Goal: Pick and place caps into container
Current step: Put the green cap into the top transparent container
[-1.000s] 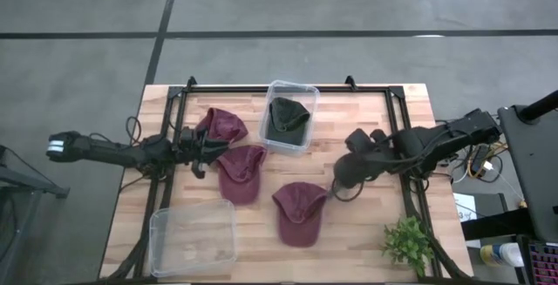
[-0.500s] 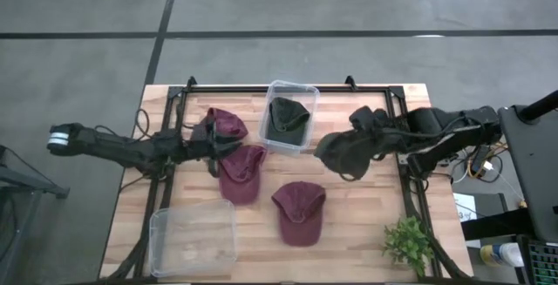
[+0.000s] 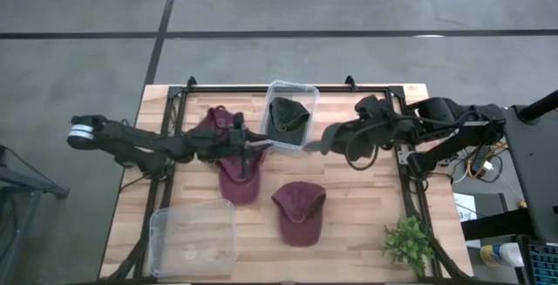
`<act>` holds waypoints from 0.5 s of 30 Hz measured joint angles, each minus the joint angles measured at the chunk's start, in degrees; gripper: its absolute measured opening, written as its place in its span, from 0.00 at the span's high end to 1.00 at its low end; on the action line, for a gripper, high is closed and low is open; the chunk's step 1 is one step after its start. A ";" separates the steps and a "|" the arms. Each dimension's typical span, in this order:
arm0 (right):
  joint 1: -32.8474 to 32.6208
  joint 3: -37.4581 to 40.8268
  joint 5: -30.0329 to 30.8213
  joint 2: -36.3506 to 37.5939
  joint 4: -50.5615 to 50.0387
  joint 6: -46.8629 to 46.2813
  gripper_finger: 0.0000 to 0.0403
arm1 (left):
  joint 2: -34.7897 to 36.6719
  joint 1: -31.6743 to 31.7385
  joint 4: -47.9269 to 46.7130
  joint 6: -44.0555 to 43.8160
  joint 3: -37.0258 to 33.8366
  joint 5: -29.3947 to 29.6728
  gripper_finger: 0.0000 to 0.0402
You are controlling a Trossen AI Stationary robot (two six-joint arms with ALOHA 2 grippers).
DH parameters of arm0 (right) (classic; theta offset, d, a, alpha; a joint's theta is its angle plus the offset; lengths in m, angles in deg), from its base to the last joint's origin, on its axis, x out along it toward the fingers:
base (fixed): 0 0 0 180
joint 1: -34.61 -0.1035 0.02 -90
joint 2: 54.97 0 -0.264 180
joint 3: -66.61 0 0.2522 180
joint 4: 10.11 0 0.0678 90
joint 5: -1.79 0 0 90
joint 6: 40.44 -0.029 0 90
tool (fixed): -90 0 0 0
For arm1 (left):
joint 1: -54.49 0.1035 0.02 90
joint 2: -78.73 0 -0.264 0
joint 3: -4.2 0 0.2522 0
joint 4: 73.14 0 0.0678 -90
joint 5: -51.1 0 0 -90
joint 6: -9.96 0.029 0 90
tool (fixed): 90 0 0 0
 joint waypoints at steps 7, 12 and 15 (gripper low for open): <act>0.80 -0.70 0.59 0.00 0.12 0.49 0.98 | -8.50 -0.01 -2.23 4.05 8.27 -0.09 0.79; 1.29 -0.91 1.02 0.00 0.13 0.29 0.98 | -12.18 -0.01 -4.86 5.24 12.28 -0.09 0.79; 1.98 -1.40 1.13 0.00 0.21 0.36 0.98 | -13.71 -0.01 -4.97 6.77 13.73 -0.07 0.79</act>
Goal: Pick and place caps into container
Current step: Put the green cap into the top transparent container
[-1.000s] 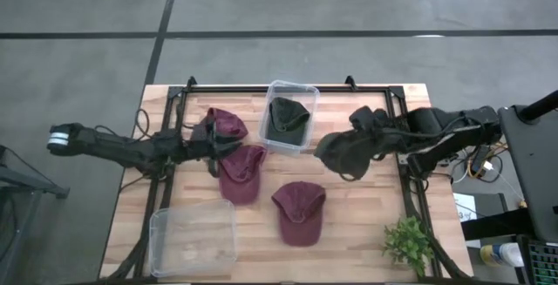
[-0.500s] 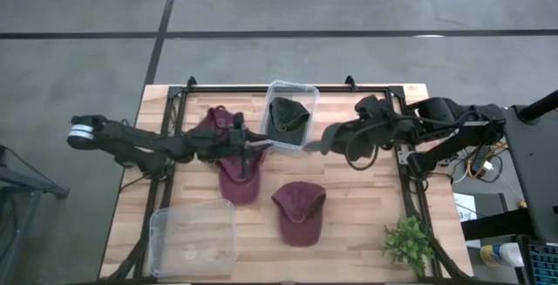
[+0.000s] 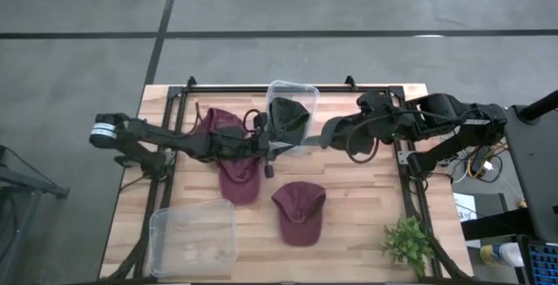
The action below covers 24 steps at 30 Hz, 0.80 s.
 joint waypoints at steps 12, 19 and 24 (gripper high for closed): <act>2.00 -0.22 -0.09 0.02 2.23 1.54 0.98 | -4.54 0.00 -0.04 2.53 4.56 -0.02 0.79; 2.13 -0.24 -1.36 0.02 3.62 2.31 0.98 | -6.64 -0.02 -0.20 3.55 6.91 5.56 0.79; 2.11 -0.24 -1.98 0.02 6.39 3.93 0.98 | -6.93 -0.04 -0.41 4.54 7.07 5.96 0.79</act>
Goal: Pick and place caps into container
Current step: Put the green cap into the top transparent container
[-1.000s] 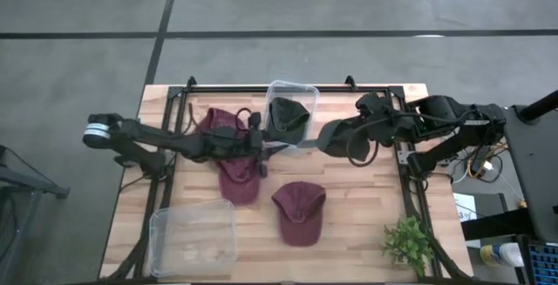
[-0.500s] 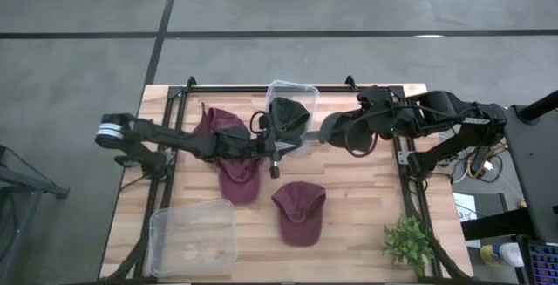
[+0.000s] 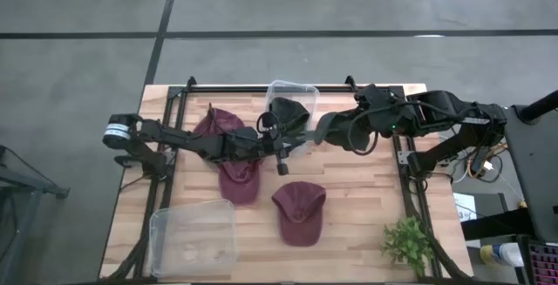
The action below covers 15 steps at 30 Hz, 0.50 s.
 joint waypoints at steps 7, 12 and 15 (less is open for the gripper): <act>-0.02 -0.40 -1.62 0.02 2.51 1.55 0.98 | -0.09 0.02 -0.19 0.66 0.00 0.27 0.79; 0.00 -0.50 -1.62 0.08 2.52 1.58 0.98 | -0.09 0.09 -0.20 0.71 0.15 1.47 0.79; 0.00 -0.50 -1.62 0.09 2.52 2.12 0.98 | -0.09 0.11 -0.32 0.51 0.15 1.56 0.81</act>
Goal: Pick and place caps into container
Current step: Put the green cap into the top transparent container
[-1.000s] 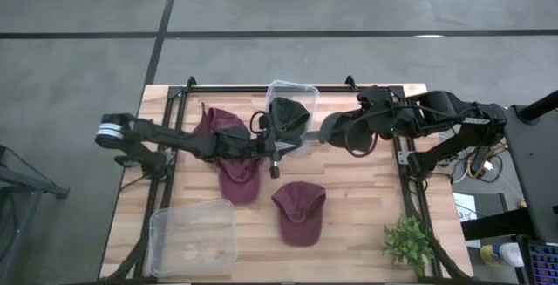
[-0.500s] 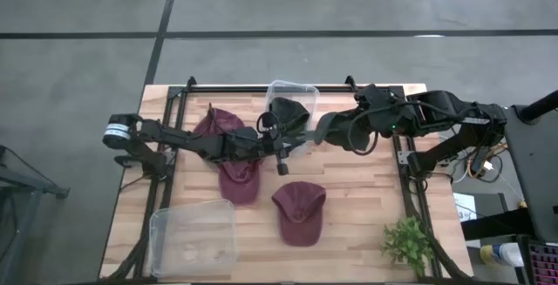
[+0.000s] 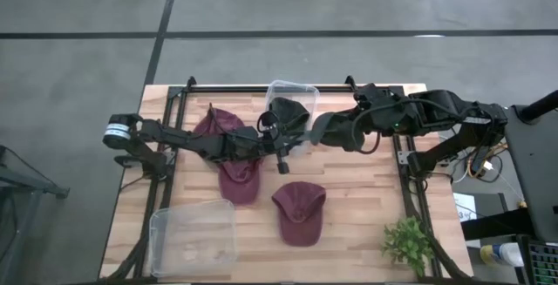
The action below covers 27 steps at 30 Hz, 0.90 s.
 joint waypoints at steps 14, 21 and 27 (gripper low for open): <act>-0.02 0.07 0.39 -1.30 2.91 12.06 0.98 | 7.63 0.55 -11.95 -3.23 0.02 1.67 0.99; -0.02 -0.22 2.24 -0.44 3.58 17.80 0.87 | 14.85 2.62 -23.37 -13.92 0.02 1.72 0.99; -0.02 -0.22 9.42 -0.58 4.34 24.76 0.65 | 17.96 5.11 -31.14 -26.28 0.02 1.62 0.99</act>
